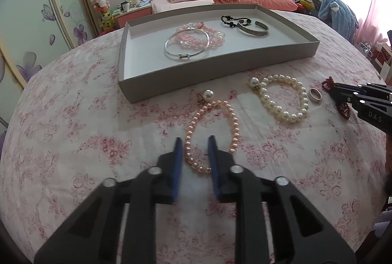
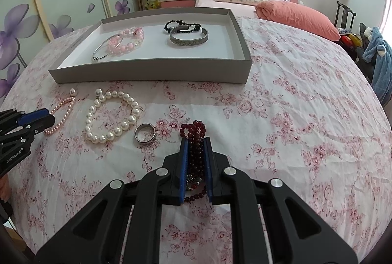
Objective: Organize jewelry
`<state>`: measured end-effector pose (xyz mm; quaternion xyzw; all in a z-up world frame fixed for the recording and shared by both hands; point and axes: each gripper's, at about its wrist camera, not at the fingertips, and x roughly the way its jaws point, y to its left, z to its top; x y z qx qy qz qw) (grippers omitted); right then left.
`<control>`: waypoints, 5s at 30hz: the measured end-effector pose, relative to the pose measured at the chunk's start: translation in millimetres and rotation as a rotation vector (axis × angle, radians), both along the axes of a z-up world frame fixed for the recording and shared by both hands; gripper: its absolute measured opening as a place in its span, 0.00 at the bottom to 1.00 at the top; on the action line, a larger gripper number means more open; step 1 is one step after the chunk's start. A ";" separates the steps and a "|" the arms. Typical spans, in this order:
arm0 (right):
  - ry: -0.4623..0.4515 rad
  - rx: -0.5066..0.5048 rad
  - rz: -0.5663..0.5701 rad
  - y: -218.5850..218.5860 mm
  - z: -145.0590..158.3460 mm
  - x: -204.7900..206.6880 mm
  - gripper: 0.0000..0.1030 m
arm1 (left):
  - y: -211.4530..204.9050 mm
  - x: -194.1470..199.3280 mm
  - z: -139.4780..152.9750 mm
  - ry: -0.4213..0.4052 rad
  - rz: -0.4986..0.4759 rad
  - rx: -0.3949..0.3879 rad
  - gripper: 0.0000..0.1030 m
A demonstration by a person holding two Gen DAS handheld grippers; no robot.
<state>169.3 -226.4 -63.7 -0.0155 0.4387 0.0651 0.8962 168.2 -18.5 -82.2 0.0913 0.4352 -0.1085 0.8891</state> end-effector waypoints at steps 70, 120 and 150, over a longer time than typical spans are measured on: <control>-0.013 0.004 0.086 14.8 -3.0 -9.3 0.10 | 39.8 -39.7 78.4 -0.261 0.153 -0.258 0.06; -0.673 0.208 0.015 16.2 137.9 -23.3 0.05 | -9.1 -17.4 134.8 -0.520 0.172 -0.137 0.06; -0.445 0.229 -0.002 35.6 86.6 122.4 0.05 | -20.1 130.2 74.7 -0.315 0.158 -0.158 0.07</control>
